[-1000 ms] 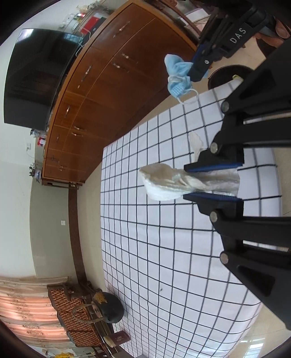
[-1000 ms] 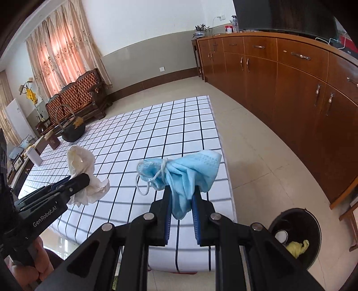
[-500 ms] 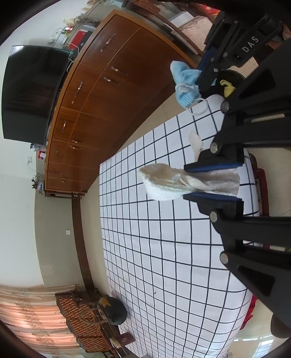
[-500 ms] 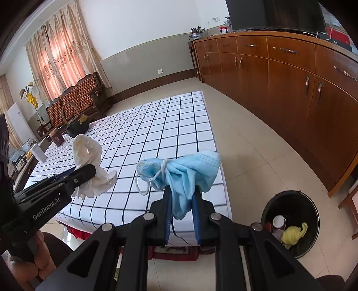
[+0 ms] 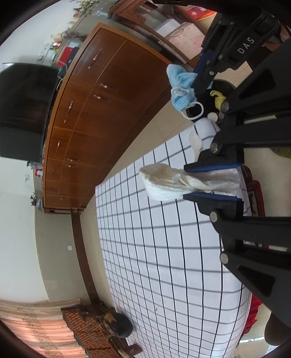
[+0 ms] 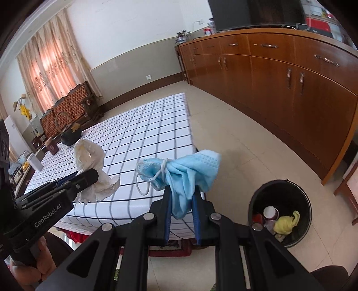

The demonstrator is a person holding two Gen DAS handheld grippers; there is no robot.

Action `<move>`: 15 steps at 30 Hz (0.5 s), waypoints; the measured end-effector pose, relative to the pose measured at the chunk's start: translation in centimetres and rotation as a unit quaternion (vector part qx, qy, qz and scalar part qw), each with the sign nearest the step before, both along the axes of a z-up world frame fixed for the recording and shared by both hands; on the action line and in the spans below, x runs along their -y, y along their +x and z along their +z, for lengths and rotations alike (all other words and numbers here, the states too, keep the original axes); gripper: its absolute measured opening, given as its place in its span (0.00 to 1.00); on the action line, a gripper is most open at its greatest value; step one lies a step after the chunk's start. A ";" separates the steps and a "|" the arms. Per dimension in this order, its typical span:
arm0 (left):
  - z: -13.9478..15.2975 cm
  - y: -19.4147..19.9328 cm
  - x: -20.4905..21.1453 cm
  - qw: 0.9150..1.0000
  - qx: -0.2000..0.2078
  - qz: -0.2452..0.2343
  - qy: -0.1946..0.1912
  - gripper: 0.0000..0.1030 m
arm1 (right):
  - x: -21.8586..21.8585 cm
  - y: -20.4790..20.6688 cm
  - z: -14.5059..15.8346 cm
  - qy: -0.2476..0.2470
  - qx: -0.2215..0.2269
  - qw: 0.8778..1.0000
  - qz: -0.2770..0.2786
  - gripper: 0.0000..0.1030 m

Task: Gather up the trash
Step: 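Carry the tissue and blue mask off the table over the black bin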

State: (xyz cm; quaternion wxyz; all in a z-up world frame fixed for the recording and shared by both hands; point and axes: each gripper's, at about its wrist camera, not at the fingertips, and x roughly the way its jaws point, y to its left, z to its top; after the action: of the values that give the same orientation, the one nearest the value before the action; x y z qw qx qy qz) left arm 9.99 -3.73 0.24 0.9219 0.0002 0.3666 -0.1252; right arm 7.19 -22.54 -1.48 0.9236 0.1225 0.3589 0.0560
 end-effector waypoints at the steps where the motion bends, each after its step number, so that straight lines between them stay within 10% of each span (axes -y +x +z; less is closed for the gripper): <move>1: -0.1 0.0 0.5 1.000 -0.001 -0.005 0.000 0.18 | 0.5 -0.2 -0.2 0.001 -0.001 1.000 -0.005 0.17; 15: -2.1 0.1 8.7 0.996 -0.030 -0.085 0.009 0.18 | 8.6 -2.7 -2.9 0.012 -0.026 0.996 -0.088 0.17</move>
State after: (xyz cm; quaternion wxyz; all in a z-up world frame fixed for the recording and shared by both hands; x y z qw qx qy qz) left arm 10.10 -12.48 -1.82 0.8967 0.0362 0.3935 -0.1993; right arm 4.53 -31.13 -4.36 0.9139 0.1660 0.3696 -0.0243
